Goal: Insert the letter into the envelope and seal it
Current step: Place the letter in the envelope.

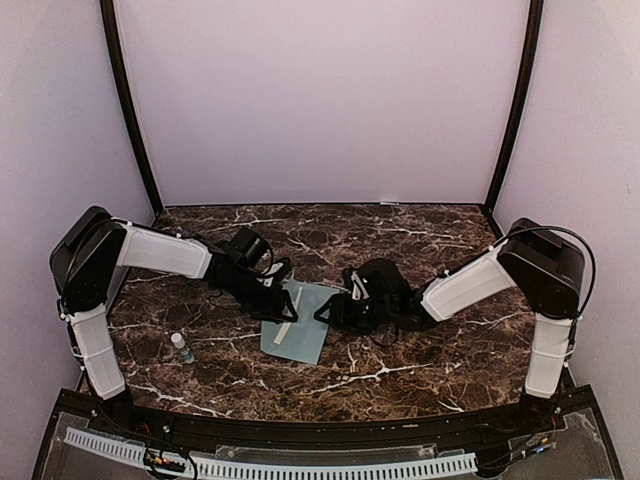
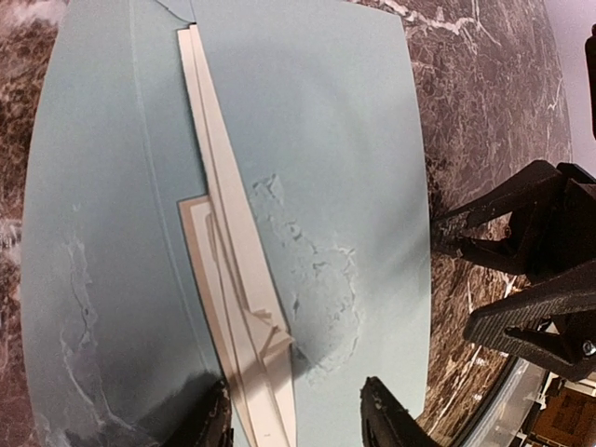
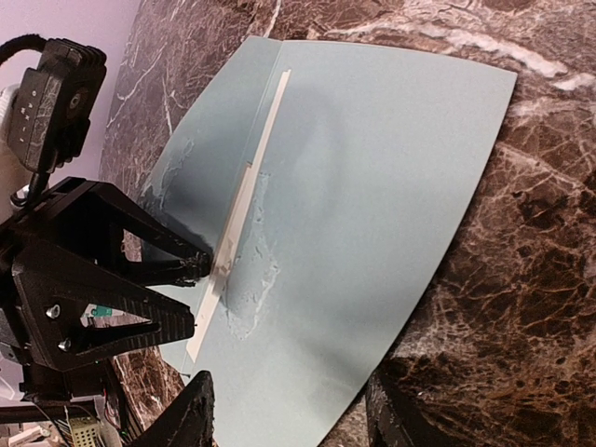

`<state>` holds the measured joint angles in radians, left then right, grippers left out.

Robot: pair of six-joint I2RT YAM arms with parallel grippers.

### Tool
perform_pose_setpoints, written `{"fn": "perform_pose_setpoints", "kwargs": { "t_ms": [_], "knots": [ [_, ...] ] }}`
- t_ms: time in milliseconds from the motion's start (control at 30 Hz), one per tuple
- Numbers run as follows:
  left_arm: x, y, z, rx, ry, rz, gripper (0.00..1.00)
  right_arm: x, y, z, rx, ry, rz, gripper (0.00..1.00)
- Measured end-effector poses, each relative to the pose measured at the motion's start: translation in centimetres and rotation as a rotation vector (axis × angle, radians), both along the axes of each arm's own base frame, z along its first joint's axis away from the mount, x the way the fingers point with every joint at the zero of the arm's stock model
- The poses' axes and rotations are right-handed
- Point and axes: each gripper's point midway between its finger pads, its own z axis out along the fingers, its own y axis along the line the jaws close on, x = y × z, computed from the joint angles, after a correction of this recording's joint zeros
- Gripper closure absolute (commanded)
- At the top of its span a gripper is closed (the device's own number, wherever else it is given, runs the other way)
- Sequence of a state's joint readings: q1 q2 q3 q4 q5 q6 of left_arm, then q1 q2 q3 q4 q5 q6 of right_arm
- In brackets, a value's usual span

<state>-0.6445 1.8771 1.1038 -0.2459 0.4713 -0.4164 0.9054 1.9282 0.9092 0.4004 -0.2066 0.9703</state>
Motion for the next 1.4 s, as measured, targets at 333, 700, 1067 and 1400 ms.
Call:
{"fn": "perform_pose_setpoints", "kwargs": {
  "t_ms": [333,700,1067,1400],
  "knots": [
    [-0.8,-0.8,0.2,-0.027,0.025,-0.011,0.54,0.0,0.0,0.0,0.001,0.001,0.001,0.48],
    [-1.3,-1.3,0.1,-0.034,0.041,-0.017,0.53,0.0,0.0,0.0,0.0,0.001,0.002,0.48],
    [0.7,-0.2,3.9,0.049,-0.128,-0.024,0.27,0.3,-0.9,0.1,-0.037,-0.016,-0.026,0.38],
    [1.7,6.5,17.6,0.023,-0.492,0.206,0.01,1.1,-4.1,3.6,-0.109,-0.12,-0.078,0.06]
  ]
}}
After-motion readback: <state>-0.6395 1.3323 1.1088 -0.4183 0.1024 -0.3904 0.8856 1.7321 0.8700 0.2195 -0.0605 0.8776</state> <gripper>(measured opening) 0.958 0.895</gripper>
